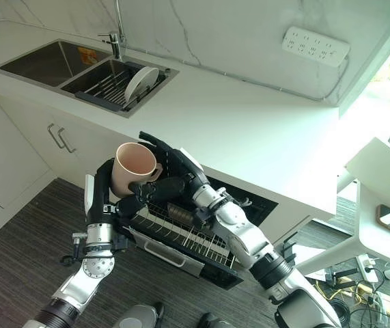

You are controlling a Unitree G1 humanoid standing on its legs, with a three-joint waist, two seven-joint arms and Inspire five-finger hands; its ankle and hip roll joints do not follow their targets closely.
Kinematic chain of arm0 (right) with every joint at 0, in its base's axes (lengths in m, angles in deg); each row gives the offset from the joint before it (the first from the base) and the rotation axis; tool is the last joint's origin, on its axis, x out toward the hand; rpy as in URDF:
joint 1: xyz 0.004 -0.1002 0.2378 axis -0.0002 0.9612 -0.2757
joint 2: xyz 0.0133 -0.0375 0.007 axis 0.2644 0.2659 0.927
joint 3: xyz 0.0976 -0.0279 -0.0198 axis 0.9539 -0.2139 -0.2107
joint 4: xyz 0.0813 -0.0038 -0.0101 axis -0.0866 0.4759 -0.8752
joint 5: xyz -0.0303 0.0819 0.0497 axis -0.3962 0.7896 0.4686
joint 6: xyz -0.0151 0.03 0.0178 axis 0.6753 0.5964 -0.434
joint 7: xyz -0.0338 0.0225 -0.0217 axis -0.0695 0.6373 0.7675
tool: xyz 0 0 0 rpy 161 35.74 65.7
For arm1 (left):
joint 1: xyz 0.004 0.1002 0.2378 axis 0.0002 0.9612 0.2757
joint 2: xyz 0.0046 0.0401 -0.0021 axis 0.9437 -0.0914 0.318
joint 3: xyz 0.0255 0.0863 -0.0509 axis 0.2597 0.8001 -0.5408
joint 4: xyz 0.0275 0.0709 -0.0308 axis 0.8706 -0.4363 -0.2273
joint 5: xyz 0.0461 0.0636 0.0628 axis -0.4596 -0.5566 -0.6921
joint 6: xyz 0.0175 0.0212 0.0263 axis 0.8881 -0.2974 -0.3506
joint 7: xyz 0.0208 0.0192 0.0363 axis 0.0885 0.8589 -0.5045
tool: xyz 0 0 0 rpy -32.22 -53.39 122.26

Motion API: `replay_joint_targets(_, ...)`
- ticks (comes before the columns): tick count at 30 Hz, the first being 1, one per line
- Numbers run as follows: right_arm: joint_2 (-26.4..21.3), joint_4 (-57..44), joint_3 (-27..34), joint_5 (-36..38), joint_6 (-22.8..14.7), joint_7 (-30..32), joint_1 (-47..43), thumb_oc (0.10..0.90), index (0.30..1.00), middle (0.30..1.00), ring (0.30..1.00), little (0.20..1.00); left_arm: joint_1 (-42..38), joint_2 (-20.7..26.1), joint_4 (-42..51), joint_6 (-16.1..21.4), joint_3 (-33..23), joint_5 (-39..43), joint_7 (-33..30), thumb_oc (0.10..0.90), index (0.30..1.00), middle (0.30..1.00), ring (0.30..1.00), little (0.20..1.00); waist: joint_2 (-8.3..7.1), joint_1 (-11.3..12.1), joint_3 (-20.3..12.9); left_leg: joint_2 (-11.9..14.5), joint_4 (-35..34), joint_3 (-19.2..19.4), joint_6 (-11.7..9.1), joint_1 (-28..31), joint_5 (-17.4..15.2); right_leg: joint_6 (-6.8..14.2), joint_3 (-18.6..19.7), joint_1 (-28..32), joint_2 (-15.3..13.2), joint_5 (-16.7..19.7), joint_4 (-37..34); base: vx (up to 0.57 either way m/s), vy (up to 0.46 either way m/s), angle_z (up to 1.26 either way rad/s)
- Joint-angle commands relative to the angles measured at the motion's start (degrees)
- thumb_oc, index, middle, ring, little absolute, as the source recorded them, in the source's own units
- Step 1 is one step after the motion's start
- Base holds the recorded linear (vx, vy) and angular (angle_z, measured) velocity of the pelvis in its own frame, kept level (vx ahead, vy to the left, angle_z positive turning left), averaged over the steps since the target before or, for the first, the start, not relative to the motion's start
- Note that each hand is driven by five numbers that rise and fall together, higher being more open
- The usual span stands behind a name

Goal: Place the dishes in the dishwasher.

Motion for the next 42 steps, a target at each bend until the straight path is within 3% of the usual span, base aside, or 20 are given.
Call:
replay_joint_targets(1,7.38,-2.59,1.91,3.60,-7.95,-3.39,-6.68,0.800,0.900,0.900,0.900,0.900,-5.40,0.32,2.84,6.34,4.59,-2.78,0.63,0.400,0.300,0.300,0.300,0.300,-1.17,-0.35,-4.05,3.08,2.47,3.74,-0.79,-0.78,-5.26,5.83,2.62,3.80,-2.80,-2.32,-3.10,0.00,0.000,0.00)
replay_joint_targets(14,4.21,-3.47,0.17,-1.76,-2.61,-10.66,-8.62,0.800,0.900,0.900,0.900,0.900,-5.64,1.48,2.26,6.43,5.04,-4.86,1.39,0.400,0.300,0.300,0.300,0.300,-1.98,0.06,-4.06,2.88,2.47,3.30,-0.82,-0.83,-5.31,5.88,2.24,4.00,-2.66,-2.41,-3.10,0.00,-0.004,0.02)
replay_joint_targets(15,1.84,-3.88,-1.03,-6.48,-1.16,-11.79,-10.03,0.800,0.900,0.900,0.900,0.900,-5.59,2.09,2.04,6.23,5.07,-5.60,1.34,0.400,0.300,0.300,0.300,0.300,-2.39,0.11,-4.04,2.85,2.47,3.28,-0.85,-0.83,-5.38,5.87,2.28,3.96,-2.54,-2.41,-3.10,0.01,-0.028,0.04)
replay_joint_targets(20,-0.56,-3.96,-2.02,-6.39,-0.15,-12.56,-12.22,0.800,0.900,0.900,0.900,0.900,-5.84,2.78,1.52,6.19,5.16,-6.45,1.82,0.400,0.300,0.300,0.300,0.300,-2.99,0.18,-3.90,2.82,2.47,3.06,-0.93,-0.69,-5.39,5.90,2.38,4.11,-2.36,-2.32,-3.10,0.00,-0.015,0.01)
replay_joint_targets(30,-0.47,-4.50,-2.77,-5.90,0.02,-11.75,-13.19,0.800,0.900,0.900,0.900,0.900,-5.66,3.57,1.42,4.86,5.43,-7.34,2.84,0.400,0.300,0.300,0.300,0.300,-3.04,0.57,-3.65,2.67,2.47,2.72,-0.91,-0.68,-5.36,5.95,2.61,4.20,-2.29,-2.28,-3.10,0.00,0.000,0.00)
replay_joint_targets(42,1.40,-4.68,-0.40,-4.01,-4.66,-7.45,-12.16,0.800,0.900,0.900,0.900,0.900,-5.37,3.44,1.09,4.75,5.78,-8.34,2.58,0.400,0.300,0.300,0.300,0.300,-2.53,0.59,-3.48,2.50,2.47,2.70,-0.66,-0.52,-5.56,5.92,2.90,4.21,-2.35,-2.41,-3.10,0.00,0.000,0.00)
